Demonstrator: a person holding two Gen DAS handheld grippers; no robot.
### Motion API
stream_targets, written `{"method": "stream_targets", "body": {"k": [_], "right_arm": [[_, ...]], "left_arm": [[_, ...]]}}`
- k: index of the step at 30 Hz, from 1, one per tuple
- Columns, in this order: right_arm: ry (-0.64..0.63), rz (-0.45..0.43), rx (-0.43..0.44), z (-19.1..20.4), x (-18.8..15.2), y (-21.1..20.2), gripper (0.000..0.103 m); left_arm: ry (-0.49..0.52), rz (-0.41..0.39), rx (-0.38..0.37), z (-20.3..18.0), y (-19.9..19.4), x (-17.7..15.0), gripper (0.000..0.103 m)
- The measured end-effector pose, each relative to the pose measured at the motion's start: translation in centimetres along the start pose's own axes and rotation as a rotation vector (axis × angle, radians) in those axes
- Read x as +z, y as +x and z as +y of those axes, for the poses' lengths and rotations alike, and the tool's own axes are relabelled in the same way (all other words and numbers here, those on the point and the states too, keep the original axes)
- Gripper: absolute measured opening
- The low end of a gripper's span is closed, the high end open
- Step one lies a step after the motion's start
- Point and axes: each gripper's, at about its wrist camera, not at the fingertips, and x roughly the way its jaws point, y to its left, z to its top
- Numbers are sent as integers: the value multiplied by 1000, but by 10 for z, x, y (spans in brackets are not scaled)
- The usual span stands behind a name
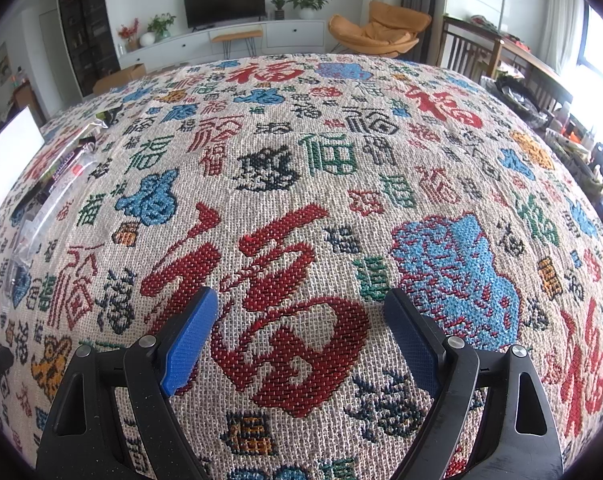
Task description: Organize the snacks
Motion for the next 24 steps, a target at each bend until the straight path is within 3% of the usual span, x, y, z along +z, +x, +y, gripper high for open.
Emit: {"method": "stream_targets", "body": {"k": [6, 9, 11, 14, 17, 20, 22, 23, 24], "right_arm": [[-6, 38, 14, 3, 4, 2, 90], [-6, 54, 127, 23, 25, -6, 90], [-53, 55, 217, 54, 43, -12, 90], [-176, 155, 316, 117, 70, -3, 89], [-258, 221, 341, 170, 88, 15, 87], [-273, 270, 311, 203, 95, 39, 85], [-250, 298, 309, 212, 96, 51, 67], [-242, 317, 314, 216, 95, 57, 42], [-240, 327, 307, 219, 94, 61, 41]], "left_arm": [[-2, 0, -3, 1, 1, 1, 103], [-4, 0, -3, 1, 1, 0, 103], [-4, 0, -3, 1, 1, 1, 103], [-4, 1, -3, 1, 1, 1, 103], [-4, 1, -3, 1, 1, 1, 103], [-4, 1, -3, 1, 0, 1, 103], [-4, 1, -4, 1, 1, 1, 103], [-4, 1, -4, 1, 1, 0, 103], [-4, 1, -4, 1, 1, 0, 103]]}}
